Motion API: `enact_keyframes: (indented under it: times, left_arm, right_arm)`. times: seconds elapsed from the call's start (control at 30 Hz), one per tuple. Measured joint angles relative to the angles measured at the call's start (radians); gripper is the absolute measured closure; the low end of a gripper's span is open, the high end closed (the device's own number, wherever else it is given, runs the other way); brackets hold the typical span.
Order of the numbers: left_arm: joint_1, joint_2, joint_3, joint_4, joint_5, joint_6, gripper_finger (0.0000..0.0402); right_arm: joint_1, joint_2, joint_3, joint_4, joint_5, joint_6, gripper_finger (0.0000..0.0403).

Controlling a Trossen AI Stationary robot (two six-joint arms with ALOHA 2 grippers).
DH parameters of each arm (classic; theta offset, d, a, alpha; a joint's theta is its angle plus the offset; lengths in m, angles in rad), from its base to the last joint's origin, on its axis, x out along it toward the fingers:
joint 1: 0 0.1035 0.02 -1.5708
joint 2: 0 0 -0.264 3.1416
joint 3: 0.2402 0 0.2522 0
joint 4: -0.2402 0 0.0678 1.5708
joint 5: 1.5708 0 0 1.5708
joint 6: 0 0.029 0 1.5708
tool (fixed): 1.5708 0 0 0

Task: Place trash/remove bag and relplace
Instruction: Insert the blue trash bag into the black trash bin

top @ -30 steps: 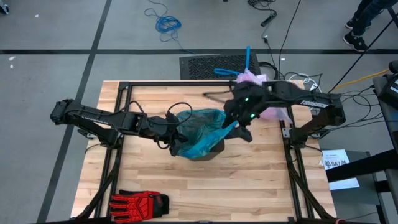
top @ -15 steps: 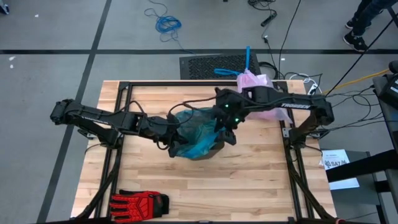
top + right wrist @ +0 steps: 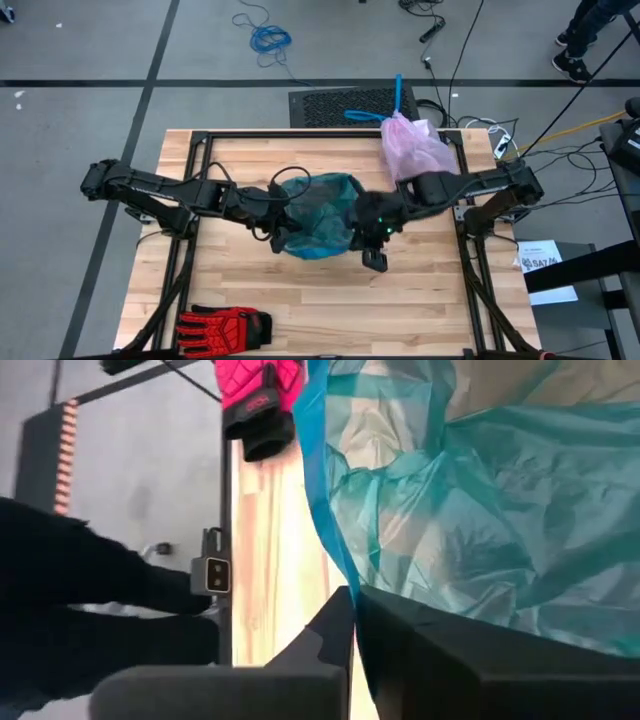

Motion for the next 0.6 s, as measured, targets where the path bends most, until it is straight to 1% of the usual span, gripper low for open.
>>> enact_keyframes:
  times: [0.13, 0.23, 0.4, 0.6]
  left_arm:
    - [0.000, 0.000, 0.000, 0.000, 0.000, 0.000, 0.0400]
    - [0.000, 0.000, 0.000, 0.000, 0.000, 0.007, 0.0400]
    - [0.000, 0.000, 0.000, 0.000, -0.001, 0.008, 0.0400]
    - [0.000, 0.000, 0.000, 0.000, -0.010, -0.002, 0.0400]
  right_arm:
    - [0.048, 0.001, 0.000, -0.021, 0.089, 0.051, 0.0393]
    - [0.070, 0.002, -0.020, -0.029, 0.137, 0.081, 0.0398]
    - [0.097, 0.004, -0.099, -0.020, 0.174, 0.124, 0.0401]
    - [0.121, 0.004, -0.189, 0.044, 0.277, 0.158, 0.0402]
